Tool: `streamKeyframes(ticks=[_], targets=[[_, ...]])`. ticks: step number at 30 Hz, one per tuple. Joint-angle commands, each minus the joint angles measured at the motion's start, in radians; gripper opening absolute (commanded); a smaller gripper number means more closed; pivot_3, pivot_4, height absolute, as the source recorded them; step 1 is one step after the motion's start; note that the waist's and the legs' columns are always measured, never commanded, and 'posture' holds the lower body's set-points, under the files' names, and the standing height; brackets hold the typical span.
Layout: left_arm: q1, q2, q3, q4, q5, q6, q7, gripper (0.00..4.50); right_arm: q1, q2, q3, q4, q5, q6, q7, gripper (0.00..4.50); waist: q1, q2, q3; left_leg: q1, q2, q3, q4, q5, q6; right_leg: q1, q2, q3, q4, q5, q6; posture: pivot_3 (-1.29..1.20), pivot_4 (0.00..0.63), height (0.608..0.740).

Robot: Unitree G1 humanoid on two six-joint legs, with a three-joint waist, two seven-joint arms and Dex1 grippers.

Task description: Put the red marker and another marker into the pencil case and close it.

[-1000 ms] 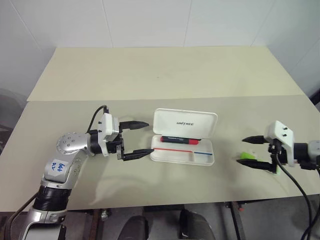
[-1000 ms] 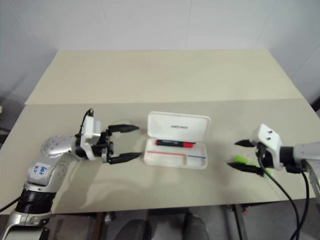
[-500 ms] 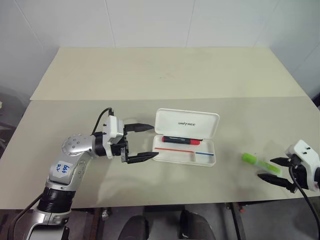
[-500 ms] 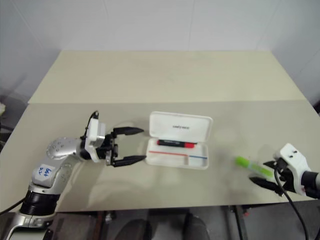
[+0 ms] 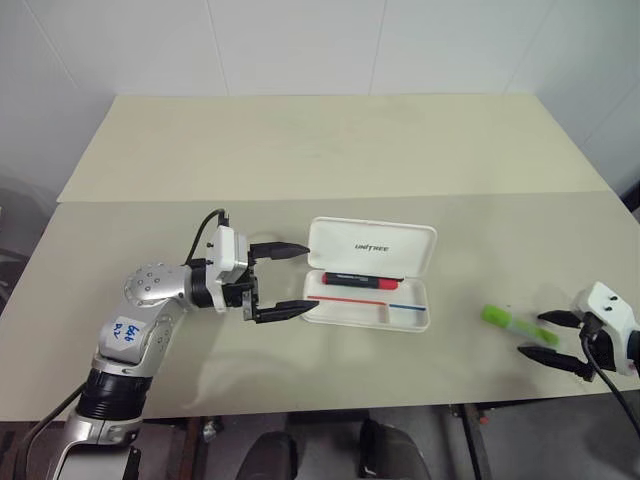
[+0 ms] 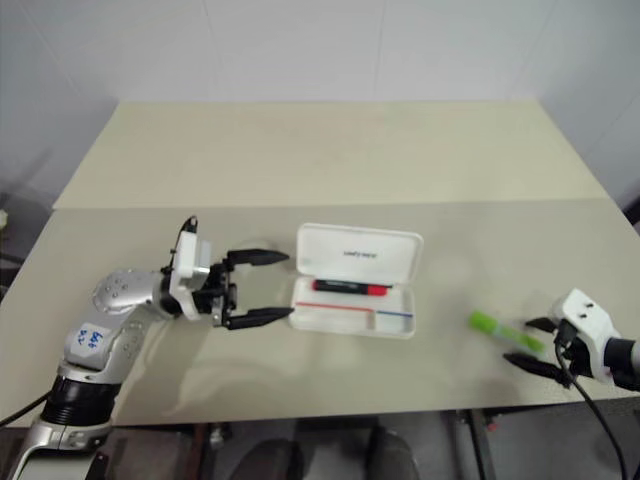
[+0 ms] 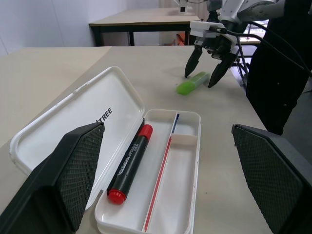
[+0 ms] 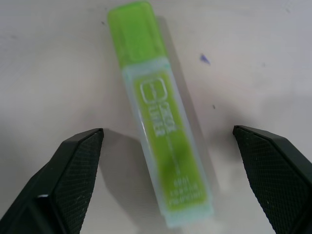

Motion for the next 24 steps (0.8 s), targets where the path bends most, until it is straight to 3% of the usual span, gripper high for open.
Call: streamKeyframes(ticks=[1,4,12,24], targets=[[-0.001,0.005,0.018,-0.027,-0.017,-0.001,0.004,4.5,-0.032,-0.034,0.055,0.067,-0.02,-0.093,0.111,4.48,-0.001,0.0,0.0,0.0,0.0,0.0,0.0,0.0,0.0,0.0,0.0,0.0,0.0,0.0,0.0,0.0,0.15,0.74],[0.008,0.012,0.028,-0.04,-0.019,0.001,0.011,4.5,-0.065,-0.041,0.09,0.12,-0.025,-0.173,0.192,3.86,-0.001,0.0,0.0,0.0,0.001,0.0,0.0,0.0,0.0,0.0,0.0,0.0,0.0,0.0,0.0,0.0,0.15,0.74],[0.036,0.024,0.044,-0.07,-0.023,0.007,0.025,4.5,-0.117,-0.017,0.117,0.16,-0.023,-0.273,0.23,1.07,0.0,0.0,0.0,0.0,0.001,0.0,0.0,0.0,0.0,0.0,0.001,0.0,0.0,0.0,0.0,0.0,0.15,0.74],[0.022,0.022,0.046,-0.05,-0.012,-0.001,0.017,4.5,-0.276,0.005,0.091,0.023,0.01,-0.216,0.13,1.08,-0.003,0.001,0.0,0.003,0.002,0.001,0.0,0.0,-0.001,0.001,0.001,0.001,0.001,0.001,-0.001,0.0,0.15,0.74]])
